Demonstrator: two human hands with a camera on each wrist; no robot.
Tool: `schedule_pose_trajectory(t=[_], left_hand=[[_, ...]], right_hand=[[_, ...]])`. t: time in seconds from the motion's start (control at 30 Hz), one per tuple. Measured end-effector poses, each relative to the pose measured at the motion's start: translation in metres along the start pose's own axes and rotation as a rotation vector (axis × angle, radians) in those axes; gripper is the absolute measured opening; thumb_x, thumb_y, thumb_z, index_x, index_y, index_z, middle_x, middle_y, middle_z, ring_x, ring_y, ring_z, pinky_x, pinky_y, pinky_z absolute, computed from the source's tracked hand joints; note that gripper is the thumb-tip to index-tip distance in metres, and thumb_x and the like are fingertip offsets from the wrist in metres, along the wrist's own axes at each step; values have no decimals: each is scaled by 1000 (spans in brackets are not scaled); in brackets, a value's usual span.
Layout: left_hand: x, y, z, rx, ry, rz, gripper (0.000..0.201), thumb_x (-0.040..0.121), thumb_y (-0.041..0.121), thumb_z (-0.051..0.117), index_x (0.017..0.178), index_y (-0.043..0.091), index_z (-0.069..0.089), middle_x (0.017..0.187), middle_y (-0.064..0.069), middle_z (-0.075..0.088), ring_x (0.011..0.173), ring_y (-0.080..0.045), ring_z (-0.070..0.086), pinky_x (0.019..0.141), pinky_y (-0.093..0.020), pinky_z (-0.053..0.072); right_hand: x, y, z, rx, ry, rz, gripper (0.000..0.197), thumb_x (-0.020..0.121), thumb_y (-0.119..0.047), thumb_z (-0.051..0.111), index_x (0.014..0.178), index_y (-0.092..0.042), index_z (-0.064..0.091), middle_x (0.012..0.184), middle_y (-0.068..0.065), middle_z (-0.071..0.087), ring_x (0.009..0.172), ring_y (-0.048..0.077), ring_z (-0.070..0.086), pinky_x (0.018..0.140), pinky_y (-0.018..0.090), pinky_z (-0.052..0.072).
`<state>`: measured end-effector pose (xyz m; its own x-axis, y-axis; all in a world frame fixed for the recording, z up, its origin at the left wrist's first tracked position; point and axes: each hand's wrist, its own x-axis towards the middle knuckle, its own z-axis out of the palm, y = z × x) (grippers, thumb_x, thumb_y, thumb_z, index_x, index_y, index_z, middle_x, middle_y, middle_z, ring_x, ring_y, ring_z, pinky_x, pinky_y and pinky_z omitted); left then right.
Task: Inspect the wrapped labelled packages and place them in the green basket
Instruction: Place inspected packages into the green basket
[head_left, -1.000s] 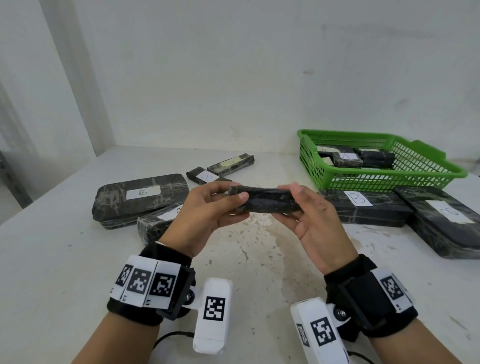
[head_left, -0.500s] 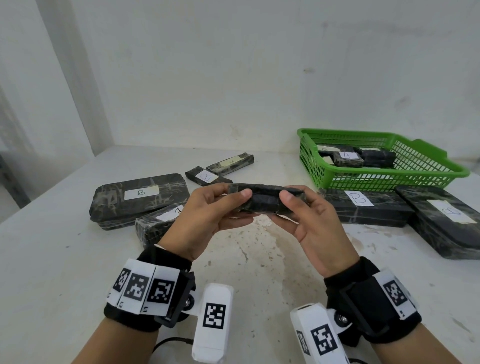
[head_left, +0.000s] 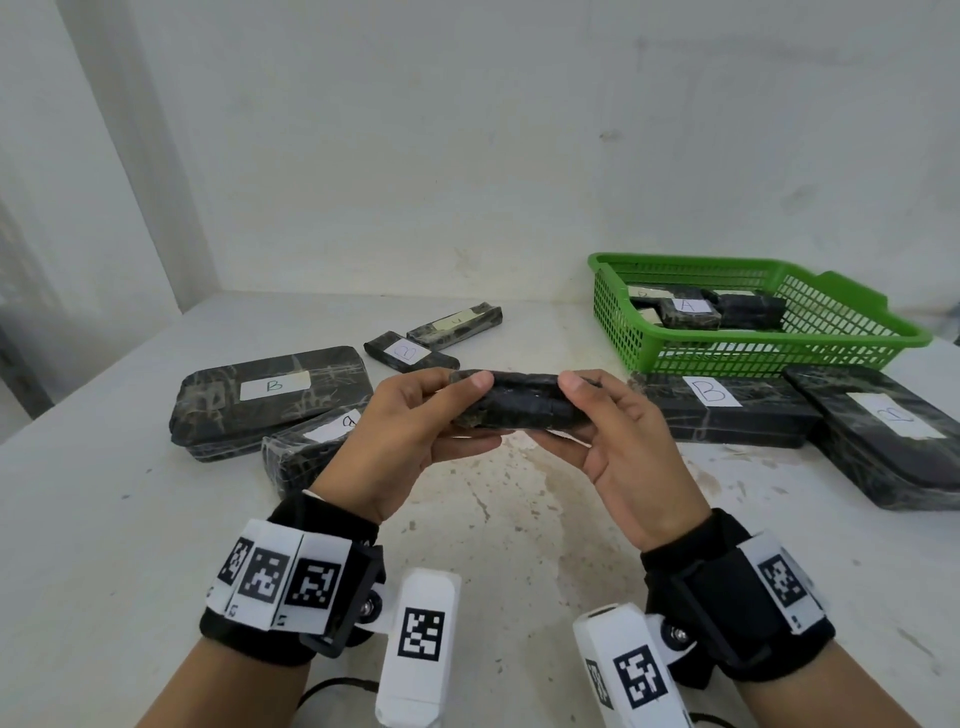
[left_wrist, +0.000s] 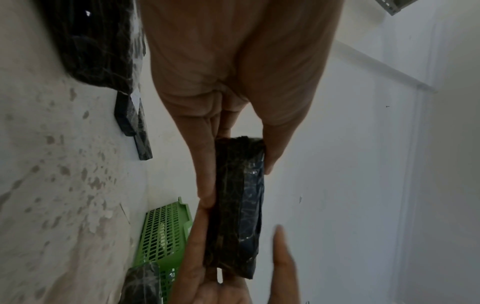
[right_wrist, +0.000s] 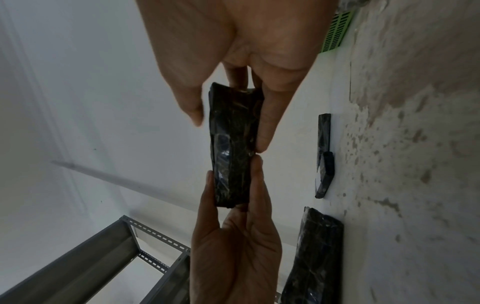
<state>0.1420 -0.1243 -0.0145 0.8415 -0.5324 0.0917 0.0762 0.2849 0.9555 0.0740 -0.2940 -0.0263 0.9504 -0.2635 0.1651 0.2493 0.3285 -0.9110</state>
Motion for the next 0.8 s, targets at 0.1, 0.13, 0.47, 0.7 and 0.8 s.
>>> schedule_pose_trajectory(t=[0.1, 0.13, 0.47, 0.7, 0.8], left_hand=[[-1, 0, 1, 11, 5, -5, 46, 76, 29, 66, 108, -4, 67, 100, -19, 75, 90, -24, 74, 71, -26, 60], [-1, 0, 1, 14, -5, -13, 47, 75, 30, 66, 108, -3, 67, 101, -19, 75, 92, -24, 74, 72, -26, 60], [-3, -3, 7, 58, 6, -53, 55, 74, 29, 67, 113, -9, 64, 98, -23, 74, 85, -28, 75, 68, -24, 60], [-5, 3, 6, 16, -60, -95, 49, 77, 37, 62, 110, 1, 68, 105, -15, 75, 95, -25, 74, 76, -27, 61], [-5, 2, 10, 35, -53, -108, 51, 78, 42, 58, 108, 2, 69, 102, -14, 76, 91, -24, 75, 73, -25, 61]], right_hand=[[-1, 3, 1, -17, 3, 10, 34, 78, -38, 71, 91, -7, 62, 101, 16, 69, 102, 26, 69, 81, 35, 59], [0, 4, 1, -37, 26, 6, 31, 76, -34, 73, 88, -8, 63, 99, 15, 70, 101, 26, 70, 80, 35, 60], [-1, 1, 1, -47, 66, 75, 27, 73, -27, 73, 86, -5, 63, 88, 10, 74, 87, 23, 74, 69, 29, 61], [0, -2, 1, -22, 66, 61, 34, 72, -28, 72, 94, -1, 67, 97, 14, 75, 92, 23, 74, 71, 28, 60], [0, 0, -1, -46, 93, 48, 41, 71, -26, 74, 99, 4, 68, 96, 15, 75, 89, 23, 74, 70, 28, 61]])
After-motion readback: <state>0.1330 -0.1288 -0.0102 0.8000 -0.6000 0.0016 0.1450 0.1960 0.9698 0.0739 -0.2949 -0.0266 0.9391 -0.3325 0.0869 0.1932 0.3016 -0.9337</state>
